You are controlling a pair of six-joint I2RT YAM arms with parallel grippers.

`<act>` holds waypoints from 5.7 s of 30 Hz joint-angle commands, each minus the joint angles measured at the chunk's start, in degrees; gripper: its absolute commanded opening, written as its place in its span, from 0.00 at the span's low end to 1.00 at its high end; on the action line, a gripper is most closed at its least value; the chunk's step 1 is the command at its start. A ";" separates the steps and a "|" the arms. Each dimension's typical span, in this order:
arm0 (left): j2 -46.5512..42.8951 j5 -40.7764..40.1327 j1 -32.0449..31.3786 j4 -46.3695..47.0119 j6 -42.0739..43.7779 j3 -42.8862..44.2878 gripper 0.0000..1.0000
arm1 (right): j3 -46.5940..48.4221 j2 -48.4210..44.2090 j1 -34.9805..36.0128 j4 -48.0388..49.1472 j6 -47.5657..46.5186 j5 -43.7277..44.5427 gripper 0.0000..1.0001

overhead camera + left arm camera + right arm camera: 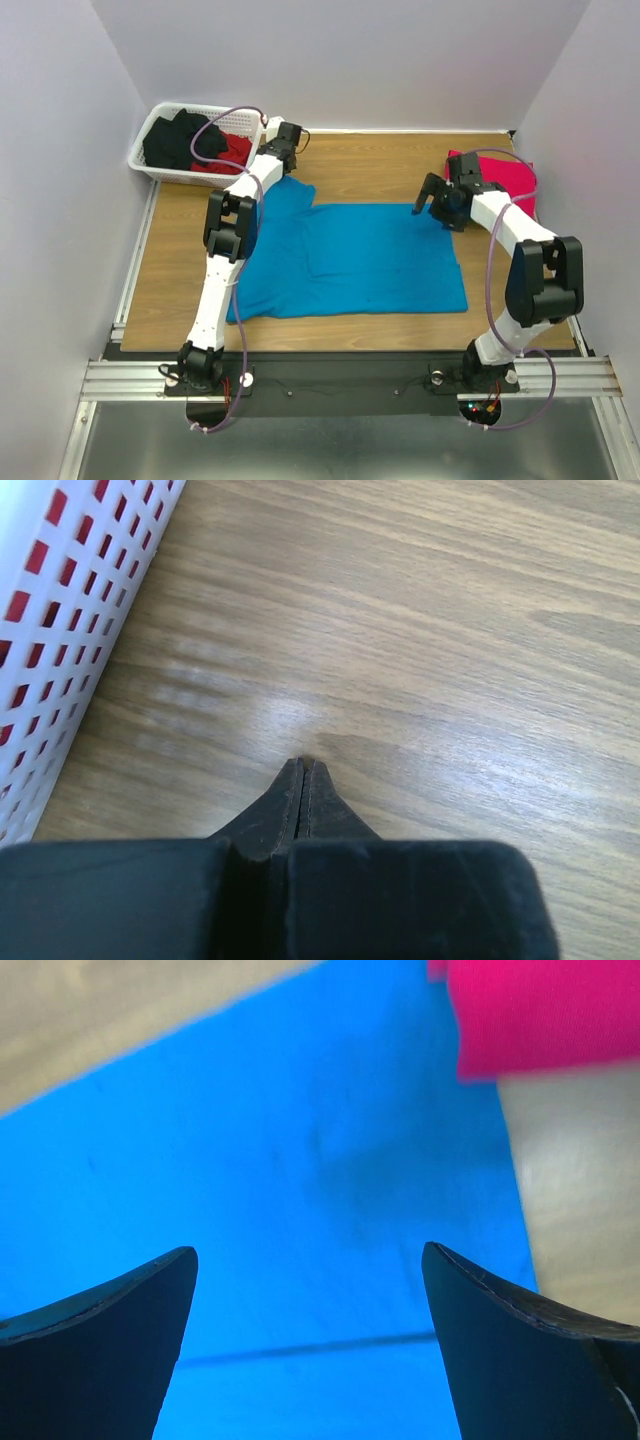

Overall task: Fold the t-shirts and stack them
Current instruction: Fold the tshirt

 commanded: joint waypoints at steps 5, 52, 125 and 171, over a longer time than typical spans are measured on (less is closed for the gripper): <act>-9.17 0.89 0.71 -1.36 0.75 -8.18 0.00 | 14.85 10.82 4.11 2.09 2.04 12.59 0.99; -40.73 6.60 -1.23 12.18 0.05 -43.42 0.00 | 27.61 28.76 7.71 -5.99 9.87 34.13 0.00; -115.09 15.93 -9.84 -9.00 -35.99 -98.19 0.99 | -14.40 -12.72 12.45 -5.82 16.64 31.59 0.78; -92.76 14.45 -29.27 6.92 -28.69 -90.03 0.99 | -10.01 -9.91 12.28 5.70 5.22 15.05 0.92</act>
